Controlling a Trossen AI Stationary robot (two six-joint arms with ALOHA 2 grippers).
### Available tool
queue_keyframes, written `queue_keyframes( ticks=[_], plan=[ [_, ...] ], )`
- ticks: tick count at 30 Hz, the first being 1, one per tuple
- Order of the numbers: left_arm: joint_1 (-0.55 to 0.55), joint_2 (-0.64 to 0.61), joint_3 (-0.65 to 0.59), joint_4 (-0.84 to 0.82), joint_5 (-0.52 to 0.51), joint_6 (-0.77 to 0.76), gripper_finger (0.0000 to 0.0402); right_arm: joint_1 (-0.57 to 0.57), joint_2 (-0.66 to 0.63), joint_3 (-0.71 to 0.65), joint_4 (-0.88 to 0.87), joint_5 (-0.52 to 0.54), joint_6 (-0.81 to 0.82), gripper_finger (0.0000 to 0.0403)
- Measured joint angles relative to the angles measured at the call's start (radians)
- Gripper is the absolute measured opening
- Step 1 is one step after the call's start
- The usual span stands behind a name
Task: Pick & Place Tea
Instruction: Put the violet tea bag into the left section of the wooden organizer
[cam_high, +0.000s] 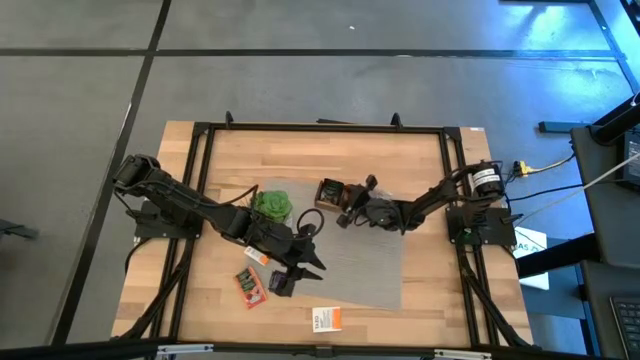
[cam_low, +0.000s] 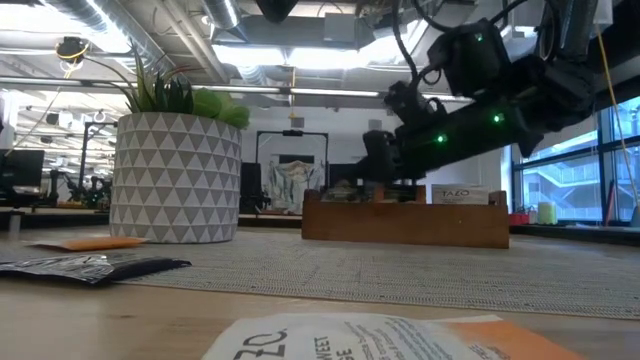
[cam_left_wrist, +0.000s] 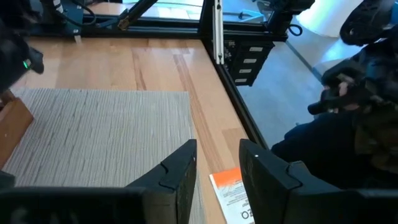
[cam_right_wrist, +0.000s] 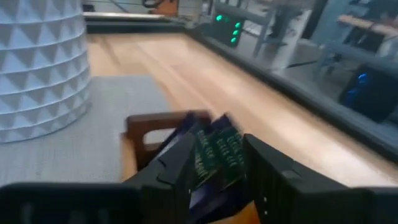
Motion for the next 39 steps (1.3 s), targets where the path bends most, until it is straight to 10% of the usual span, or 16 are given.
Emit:
queue_keyframes(
  ticks=[7, 17, 27, 39],
  plan=[
    [-0.010, 0.000, 0.000, -0.109, -0.010, -0.091, 0.0119, 0.076, -0.091, 0.000, 0.015, -0.043, -0.144, 0.0140],
    [-0.162, 0.040, 0.000, -0.328, -0.170, -0.522, 0.0120, 0.195, -0.101, 0.003, 0.007, -0.671, -0.098, 0.0140],
    [-0.291, 0.219, 0.000, -0.450, -0.304, -0.929, 0.0116, 0.271, -0.101, 0.120, -0.157, -0.672, -0.118, 0.0140],
    [-0.300, 0.253, 0.000, -0.602, -0.259, -1.049, 0.0120, 0.291, 0.029, 0.255, -0.229, -0.670, -0.120, 0.0140]
  ],
)
